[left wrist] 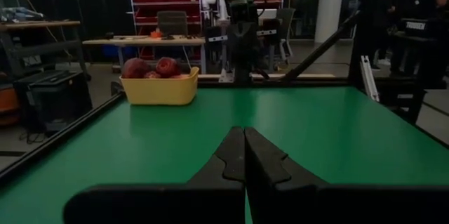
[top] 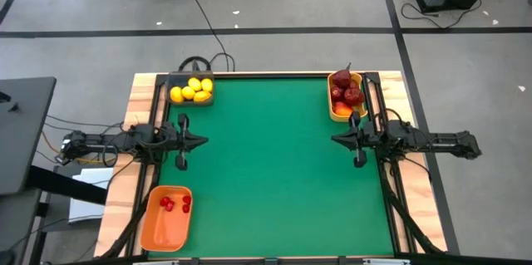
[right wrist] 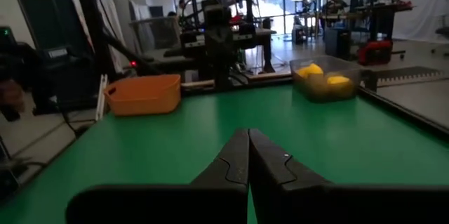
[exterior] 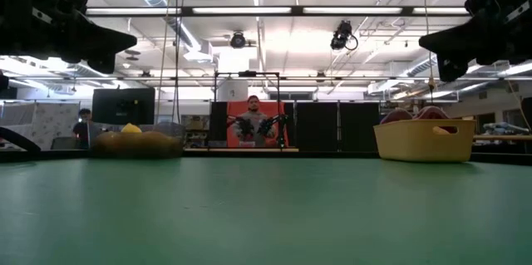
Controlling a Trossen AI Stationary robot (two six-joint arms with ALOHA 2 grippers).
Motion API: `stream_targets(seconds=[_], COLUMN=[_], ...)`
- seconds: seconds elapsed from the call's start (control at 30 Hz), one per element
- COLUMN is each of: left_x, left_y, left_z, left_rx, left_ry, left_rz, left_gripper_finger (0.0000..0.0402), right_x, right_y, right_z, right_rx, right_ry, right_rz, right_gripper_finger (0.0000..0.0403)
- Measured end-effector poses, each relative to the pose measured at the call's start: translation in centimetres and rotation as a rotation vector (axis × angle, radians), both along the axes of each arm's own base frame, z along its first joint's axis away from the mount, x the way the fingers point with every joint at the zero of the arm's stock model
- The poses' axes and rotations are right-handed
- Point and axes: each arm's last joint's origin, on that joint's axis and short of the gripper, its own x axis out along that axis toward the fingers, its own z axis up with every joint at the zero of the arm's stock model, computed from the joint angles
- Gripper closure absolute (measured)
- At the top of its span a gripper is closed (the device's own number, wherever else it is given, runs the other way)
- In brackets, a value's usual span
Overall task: Sort produce into baskets
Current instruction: Return to Home Position
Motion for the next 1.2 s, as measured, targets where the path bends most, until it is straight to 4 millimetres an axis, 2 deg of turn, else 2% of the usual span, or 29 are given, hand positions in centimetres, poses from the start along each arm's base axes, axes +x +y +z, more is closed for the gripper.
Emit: stream_targets(seconds=[0.47, 0.77, 1.2], left_x=[0.2, 0.3, 0.3], left_y=[-0.1, -0.1, -0.1], left_z=[-0.4, -0.5, 0.7], left_rx=[-0.001, -0.039, -0.044], left_ry=[0.051, 0.064, -0.066], left_rz=[-0.032, -0.032, -0.033], left_gripper_finger=[0.0395, 0.0394, 0.0394], right_x=[0.0, 0.0, 0.0], right_y=[-0.1, -0.1, -0.1], right_z=[0.0, 0.0, 0.0], right_rx=[-0.021, 0.085, 0.092], right_ry=[0.007, 0.001, 0.0], right_rz=[0.0, 0.001, 0.001], right_gripper_finger=[0.0388, 0.0374, 0.0373])
